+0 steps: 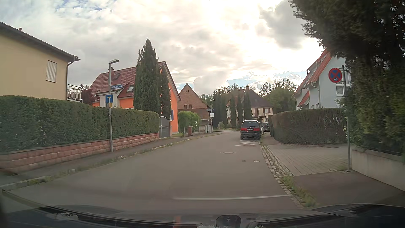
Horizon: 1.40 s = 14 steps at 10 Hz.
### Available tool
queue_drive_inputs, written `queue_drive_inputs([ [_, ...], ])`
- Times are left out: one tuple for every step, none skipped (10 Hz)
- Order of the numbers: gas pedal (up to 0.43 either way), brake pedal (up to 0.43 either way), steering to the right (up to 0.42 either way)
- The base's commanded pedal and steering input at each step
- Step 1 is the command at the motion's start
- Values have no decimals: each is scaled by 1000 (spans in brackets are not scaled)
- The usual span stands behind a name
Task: Follow the waypoints while adhering to traffic rules and regulations
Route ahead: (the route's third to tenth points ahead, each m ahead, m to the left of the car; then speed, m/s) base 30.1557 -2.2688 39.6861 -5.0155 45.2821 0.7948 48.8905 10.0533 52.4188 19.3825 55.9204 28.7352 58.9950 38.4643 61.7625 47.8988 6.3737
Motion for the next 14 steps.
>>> queue_drive_inputs([
  [0, 0, 9],
  [0, 0, 6],
  [0, 0, 5],
  [0, 0, 5],
  [8, 0, 5],
  [20, 0, 4],
  [28, 0, -1],
  [28, 0, -1],
  [39, 0, -1],
  [39, 0, 0],
  [39, 0, 1],
  [39, 0, 2],
  [39, 0, 2],
  [39, 0, 2],
])
